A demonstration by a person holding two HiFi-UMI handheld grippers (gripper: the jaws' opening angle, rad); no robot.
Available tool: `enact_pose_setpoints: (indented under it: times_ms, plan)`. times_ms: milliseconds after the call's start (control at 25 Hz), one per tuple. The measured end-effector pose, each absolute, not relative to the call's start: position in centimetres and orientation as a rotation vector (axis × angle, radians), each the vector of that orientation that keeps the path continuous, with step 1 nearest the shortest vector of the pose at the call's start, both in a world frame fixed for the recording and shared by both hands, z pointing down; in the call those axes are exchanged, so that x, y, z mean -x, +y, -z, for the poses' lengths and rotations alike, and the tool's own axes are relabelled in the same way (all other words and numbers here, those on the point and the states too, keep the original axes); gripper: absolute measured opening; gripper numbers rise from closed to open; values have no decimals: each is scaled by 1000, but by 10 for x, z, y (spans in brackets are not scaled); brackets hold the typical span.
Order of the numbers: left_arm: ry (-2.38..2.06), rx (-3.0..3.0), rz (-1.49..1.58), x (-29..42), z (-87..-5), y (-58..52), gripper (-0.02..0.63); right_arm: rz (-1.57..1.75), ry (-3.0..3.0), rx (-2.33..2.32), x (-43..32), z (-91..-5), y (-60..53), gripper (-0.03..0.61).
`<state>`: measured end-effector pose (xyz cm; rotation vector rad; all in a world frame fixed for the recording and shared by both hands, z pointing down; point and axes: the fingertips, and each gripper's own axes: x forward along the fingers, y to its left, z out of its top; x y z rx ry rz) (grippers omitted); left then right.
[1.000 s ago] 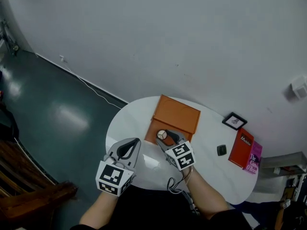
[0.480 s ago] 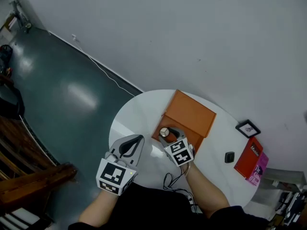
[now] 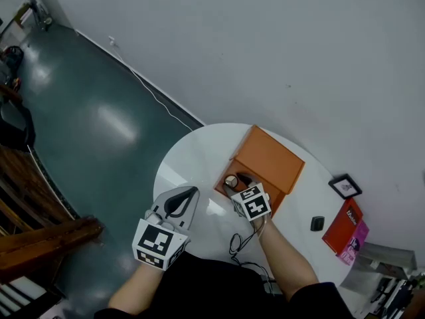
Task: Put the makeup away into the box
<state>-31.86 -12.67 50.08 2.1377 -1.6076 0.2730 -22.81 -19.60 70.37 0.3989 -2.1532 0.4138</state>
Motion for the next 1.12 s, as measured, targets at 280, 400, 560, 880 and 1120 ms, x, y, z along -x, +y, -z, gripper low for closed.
enact_pose_setpoints:
  times_ms: [280, 400, 560, 880, 1120]
  plan:
    - [-1623, -2183, -214, 324, -478, -114, 5, -359, -2214, -474, 227, -663, -195, 229]
    - [-1609, -2223, -188, 324, -467, -106, 5, -324, -2259, -520, 224, -632, -193, 228]
    - [-1570, -2281, -155, 321, -456, -95, 5, -243, -2346, -645, 216, -579, -193, 192]
    - [-1508, -2384, -103, 306, -435, -89, 5, -132, -2514, -872, 196, -488, -176, 44]
    - [-1455, -2440, -116, 271, -428, -101, 5, -107, -2611, -913, 154, -446, -161, 38]
